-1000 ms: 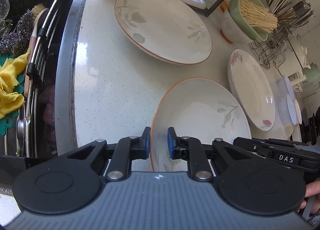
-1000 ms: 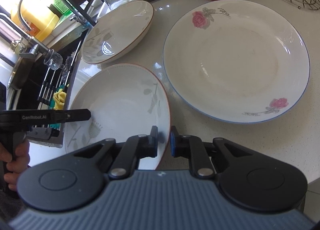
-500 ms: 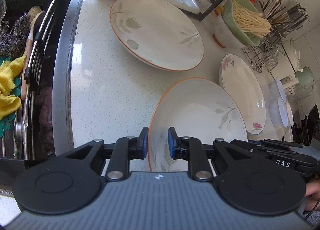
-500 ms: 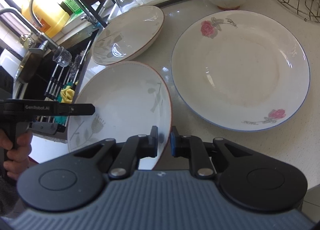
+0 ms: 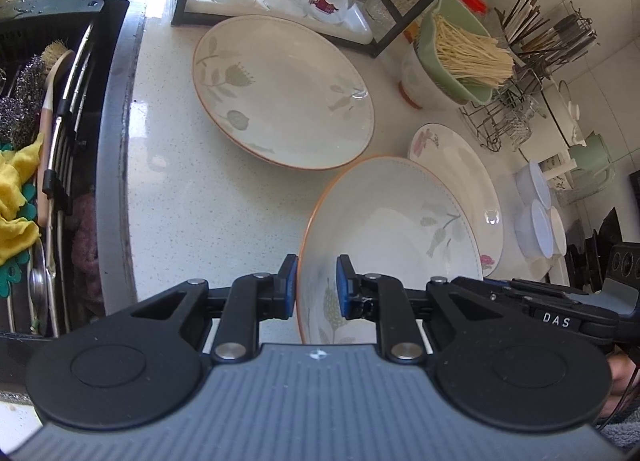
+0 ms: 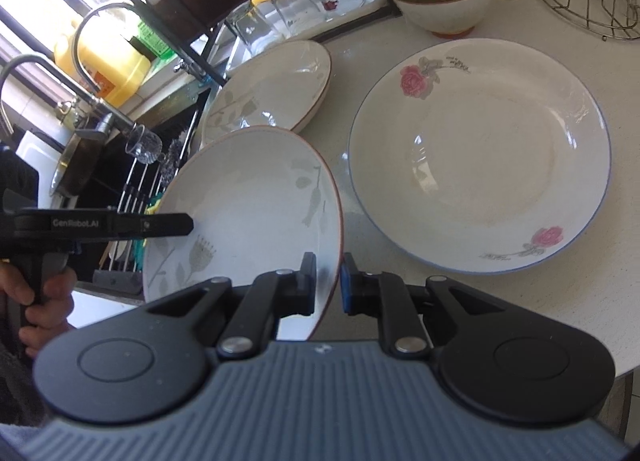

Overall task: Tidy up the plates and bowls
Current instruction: 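Lift the leaf-pattern plate with both grippers and lower it onto the rose plate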

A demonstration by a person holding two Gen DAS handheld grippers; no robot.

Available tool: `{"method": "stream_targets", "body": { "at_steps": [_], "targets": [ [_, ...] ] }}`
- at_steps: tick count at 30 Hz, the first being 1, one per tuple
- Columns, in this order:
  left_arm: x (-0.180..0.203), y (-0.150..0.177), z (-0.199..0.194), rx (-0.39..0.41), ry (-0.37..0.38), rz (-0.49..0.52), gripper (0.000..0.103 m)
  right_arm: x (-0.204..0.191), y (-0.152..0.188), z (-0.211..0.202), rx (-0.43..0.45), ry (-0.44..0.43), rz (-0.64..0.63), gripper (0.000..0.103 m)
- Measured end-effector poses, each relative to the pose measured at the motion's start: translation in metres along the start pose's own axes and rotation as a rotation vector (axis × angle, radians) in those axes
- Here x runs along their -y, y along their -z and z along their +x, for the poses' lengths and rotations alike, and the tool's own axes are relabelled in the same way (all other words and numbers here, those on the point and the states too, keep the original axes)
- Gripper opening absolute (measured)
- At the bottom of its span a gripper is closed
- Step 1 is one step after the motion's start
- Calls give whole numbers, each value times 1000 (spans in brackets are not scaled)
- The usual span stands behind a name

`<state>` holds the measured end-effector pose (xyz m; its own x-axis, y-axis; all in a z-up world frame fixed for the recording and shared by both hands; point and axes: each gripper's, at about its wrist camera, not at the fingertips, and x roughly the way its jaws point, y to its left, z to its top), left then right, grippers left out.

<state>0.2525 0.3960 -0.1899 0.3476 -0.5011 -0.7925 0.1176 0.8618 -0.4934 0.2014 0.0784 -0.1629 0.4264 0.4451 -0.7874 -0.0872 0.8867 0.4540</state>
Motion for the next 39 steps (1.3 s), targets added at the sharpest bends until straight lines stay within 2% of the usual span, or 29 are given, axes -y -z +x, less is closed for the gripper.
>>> {"method": "stream_targets", "body": {
  "at_steps": [4, 11, 18, 28, 31, 39],
  "targets": [
    [11, 0, 5, -7, 18, -4, 21, 8, -8, -9, 27, 4, -2, 15],
    [33, -4, 16, -4, 6, -25, 21, 30, -20, -19, 42, -20, -4, 15],
    [58, -17, 28, 26, 14, -23, 21, 65, -35, -19, 8, -70, 30, 15],
    [88, -40, 61, 44, 33, -61, 21, 108, -65, -24, 13, -75, 26, 15],
    [91, -52, 75, 36, 40, -85, 21, 122, -73, -23, 13, -80, 31, 15],
    [107, -76, 108, -18, 1, -61, 21, 145, -83, -16, -11, -73, 37, 15]
  ]
}}
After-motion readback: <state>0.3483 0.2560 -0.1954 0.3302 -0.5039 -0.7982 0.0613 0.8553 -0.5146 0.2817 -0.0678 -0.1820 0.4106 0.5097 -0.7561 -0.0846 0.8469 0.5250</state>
